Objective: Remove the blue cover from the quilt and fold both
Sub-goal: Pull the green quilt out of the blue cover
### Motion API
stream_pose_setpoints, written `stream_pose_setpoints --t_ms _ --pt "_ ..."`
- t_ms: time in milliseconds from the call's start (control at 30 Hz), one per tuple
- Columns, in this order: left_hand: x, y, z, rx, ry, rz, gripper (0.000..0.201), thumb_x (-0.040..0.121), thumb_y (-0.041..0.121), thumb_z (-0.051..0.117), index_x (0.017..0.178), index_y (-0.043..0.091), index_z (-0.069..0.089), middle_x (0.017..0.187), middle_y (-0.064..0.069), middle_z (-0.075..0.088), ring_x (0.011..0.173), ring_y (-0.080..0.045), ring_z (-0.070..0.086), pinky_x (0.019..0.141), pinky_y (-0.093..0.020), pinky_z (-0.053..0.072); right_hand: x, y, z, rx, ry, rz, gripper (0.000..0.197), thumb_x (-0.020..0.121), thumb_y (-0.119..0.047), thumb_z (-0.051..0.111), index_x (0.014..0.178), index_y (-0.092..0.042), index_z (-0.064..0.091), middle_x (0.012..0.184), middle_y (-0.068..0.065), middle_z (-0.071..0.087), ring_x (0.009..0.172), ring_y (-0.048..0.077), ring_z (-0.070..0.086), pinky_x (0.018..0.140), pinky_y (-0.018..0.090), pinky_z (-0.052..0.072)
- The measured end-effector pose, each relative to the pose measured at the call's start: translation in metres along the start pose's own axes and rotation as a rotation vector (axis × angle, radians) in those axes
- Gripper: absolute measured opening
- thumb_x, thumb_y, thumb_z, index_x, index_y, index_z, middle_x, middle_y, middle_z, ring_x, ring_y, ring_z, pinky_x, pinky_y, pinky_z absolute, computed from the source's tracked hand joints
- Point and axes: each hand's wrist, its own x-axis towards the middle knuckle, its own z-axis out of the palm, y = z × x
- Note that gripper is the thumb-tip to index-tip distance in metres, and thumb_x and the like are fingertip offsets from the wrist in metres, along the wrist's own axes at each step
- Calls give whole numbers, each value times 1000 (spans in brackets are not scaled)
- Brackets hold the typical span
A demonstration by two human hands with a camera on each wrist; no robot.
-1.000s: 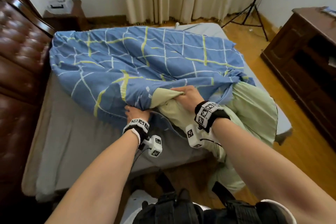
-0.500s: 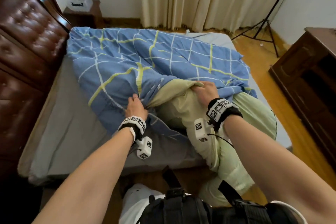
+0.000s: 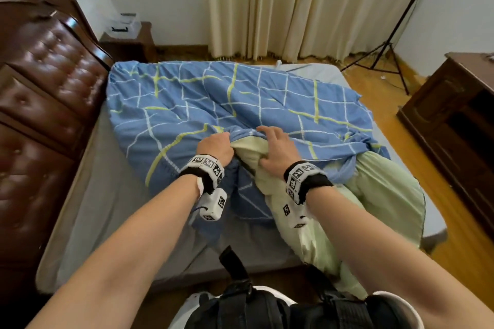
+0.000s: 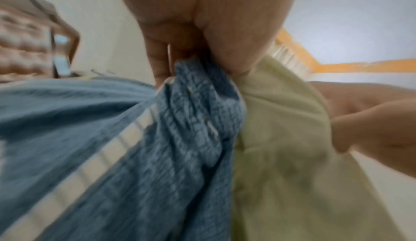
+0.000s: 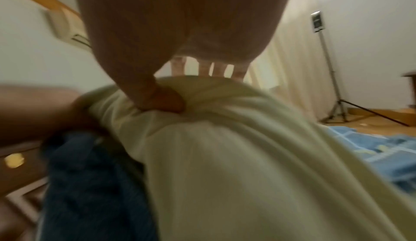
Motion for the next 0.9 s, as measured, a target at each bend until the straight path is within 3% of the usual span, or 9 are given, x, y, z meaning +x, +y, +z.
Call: stream_pose_setpoints --t_ms 167,233,300,367,433,533,700,800,900 --pt "7 -26 -25 122 -59 119 30 92 10 44 118 14 57 119 -12 63 109 -34 60 85 -41 48 22 -65 21 -142 -76 -18 83 70 -53 70 137 -21 34 133 6 45 121 29 46 100 46 42" --pt "5 -42 -20 108 -49 160 26 92 9 45 115 14 56 117 -12 64 106 -35 62 83 -41 48 27 -75 23 -237 -86 -4 64 79 -43 68 132 -22 39 130 6 50 116 30 53 88 45 48" --pt "3 -56 -6 30 -24 183 32 91 10 50 122 15 51 121 -11 61 107 -35 61 84 -42 48 31 -82 25 -322 -54 10 42 87 -24 60 126 -22 46 124 5 59 109 33 60 81 42 48" --pt "0 -70 14 -92 28 242 59 87 13 62 139 19 38 133 -10 49 115 -33 56 88 -44 48 31 -89 24 -374 -35 46 34 89 -17 54 123 -22 52 115 8 65 104 35 62 82 40 47" --pt "-3 -81 35 -149 188 409 87 80 11 71 150 30 24 143 -12 35 119 -34 50 89 -46 49 28 -94 24 -324 -11 99 32 90 -13 50 121 -22 54 108 12 67 101 37 61 81 40 46" --pt "-2 -90 56 -132 335 586 91 77 -1 65 148 42 28 152 -17 28 119 -39 49 95 -50 46 27 -93 24 -135 68 199 19 87 -13 51 104 -22 55 93 13 67 89 36 61 76 39 46" --pt "-1 -83 56 -40 243 434 68 77 16 70 137 37 45 153 -8 33 135 -30 38 104 -51 40 30 -76 22 -64 109 245 10 76 -18 58 82 -25 58 85 6 69 86 34 63 70 34 49" --pt "-2 -65 57 -7 180 336 63 78 18 69 130 38 40 157 -6 23 142 -28 27 110 -52 33 33 -61 17 -30 130 260 11 75 -17 58 84 -24 62 89 4 69 87 32 61 65 29 40" --pt "-8 -37 59 -2 165 279 67 75 18 68 129 34 33 159 -5 7 145 -27 17 114 -57 23 34 -37 9 39 135 275 14 74 -16 56 85 -22 63 90 4 68 88 31 60 69 30 45"
